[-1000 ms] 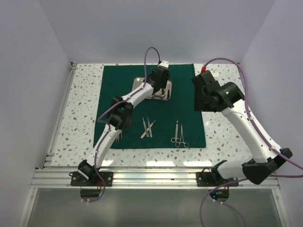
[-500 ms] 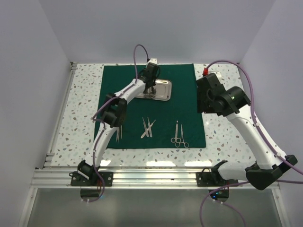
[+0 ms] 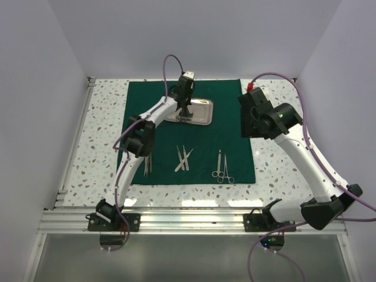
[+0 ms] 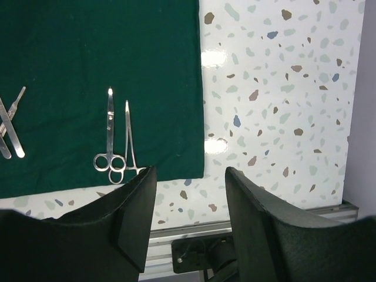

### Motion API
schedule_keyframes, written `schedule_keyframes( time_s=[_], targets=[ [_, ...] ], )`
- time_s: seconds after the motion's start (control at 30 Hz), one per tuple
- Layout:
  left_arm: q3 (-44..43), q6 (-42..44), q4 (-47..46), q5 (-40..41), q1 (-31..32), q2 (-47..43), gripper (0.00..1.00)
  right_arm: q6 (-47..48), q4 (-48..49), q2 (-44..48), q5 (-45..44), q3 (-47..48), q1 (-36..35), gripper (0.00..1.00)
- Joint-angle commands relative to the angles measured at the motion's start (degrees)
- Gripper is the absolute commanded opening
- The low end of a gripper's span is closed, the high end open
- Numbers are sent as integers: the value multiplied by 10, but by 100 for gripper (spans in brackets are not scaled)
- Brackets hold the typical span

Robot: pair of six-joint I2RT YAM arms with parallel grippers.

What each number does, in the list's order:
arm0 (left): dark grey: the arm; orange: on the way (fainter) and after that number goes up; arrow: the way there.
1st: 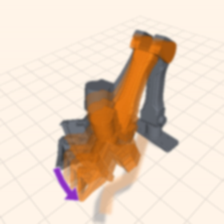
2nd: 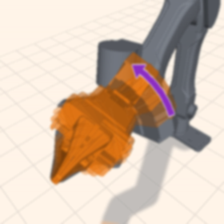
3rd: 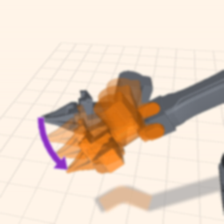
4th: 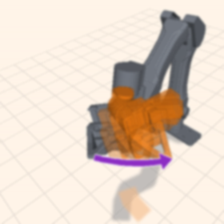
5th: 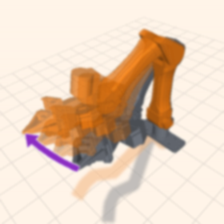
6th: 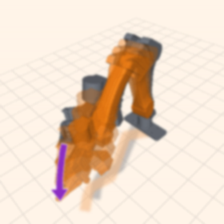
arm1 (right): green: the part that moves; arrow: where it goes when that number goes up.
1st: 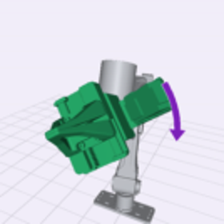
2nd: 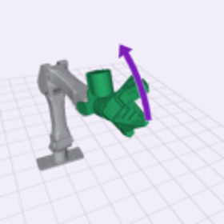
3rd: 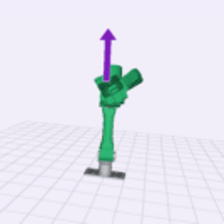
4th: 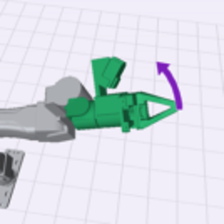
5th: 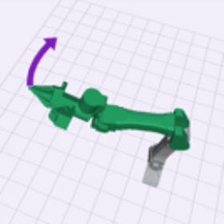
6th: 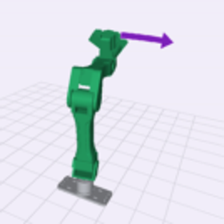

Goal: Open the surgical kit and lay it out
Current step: Pick up the medical item from the container, then place the medical item in the surgical kit.

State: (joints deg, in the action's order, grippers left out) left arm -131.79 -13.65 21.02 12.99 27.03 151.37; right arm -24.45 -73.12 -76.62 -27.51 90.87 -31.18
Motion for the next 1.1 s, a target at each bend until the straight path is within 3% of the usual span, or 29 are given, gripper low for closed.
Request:
schedule_keyframes(
  time_s=[0.0,0.37,0.73,1.07],
  targets=[
    [25,1,108,-68,2,39,0,3,16,-3,1,20,3,54],
    [-43,-24,77,-54,-5,-63,0,-8,30,2,13,17,3,54],
    [10,-50,56,-59,-13,-171,0,-16,42,38,16,1,3,54],
    [60,-100,91,-91,-1,-244,0,-17,56,68,16,-16,3,54]
  ],
)
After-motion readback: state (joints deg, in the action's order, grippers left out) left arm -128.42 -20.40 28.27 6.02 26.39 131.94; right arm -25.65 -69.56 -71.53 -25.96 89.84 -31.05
